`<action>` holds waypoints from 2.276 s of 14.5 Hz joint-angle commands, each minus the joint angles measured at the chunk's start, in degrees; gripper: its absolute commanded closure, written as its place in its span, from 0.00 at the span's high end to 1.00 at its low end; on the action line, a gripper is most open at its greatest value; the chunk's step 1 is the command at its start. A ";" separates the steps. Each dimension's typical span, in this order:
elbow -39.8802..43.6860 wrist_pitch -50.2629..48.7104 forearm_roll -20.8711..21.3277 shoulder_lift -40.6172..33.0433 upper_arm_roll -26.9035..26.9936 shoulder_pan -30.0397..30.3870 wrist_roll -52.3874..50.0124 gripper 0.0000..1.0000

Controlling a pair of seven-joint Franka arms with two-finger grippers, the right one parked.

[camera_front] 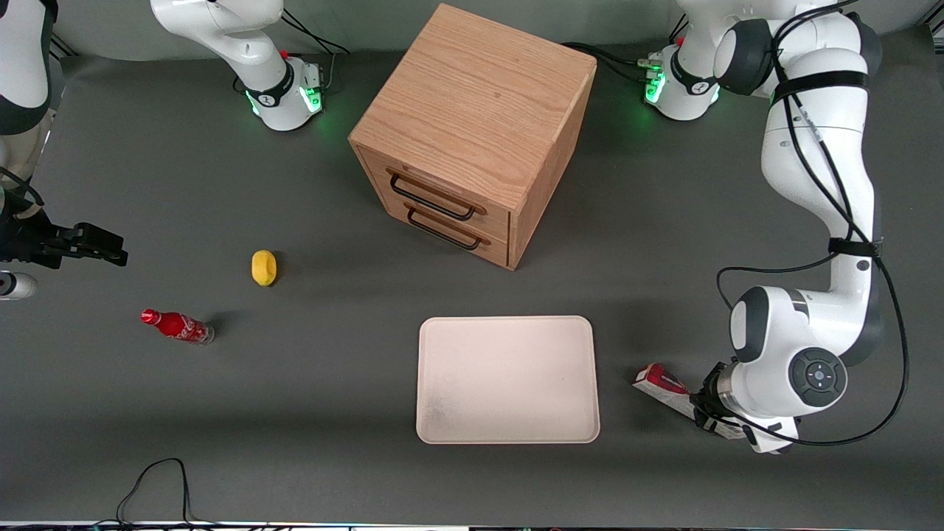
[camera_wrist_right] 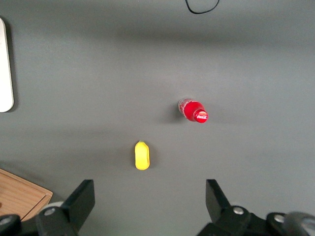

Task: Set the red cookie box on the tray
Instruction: 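Close the left gripper on the end of the red cookie box, then lift the cookie box and carry it over the tray's edge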

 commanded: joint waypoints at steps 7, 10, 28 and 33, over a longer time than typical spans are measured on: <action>8.54 -20.64 0.01 -11.83 -0.38 -0.03 3.85 0.00; 8.45 -26.09 -0.34 -18.08 -0.55 -0.03 4.48 0.00; 8.36 -21.72 0.45 -16.78 -5.65 -12.86 40.30 0.00; 7.84 -22.68 0.45 -15.99 -5.65 -12.86 46.32 0.00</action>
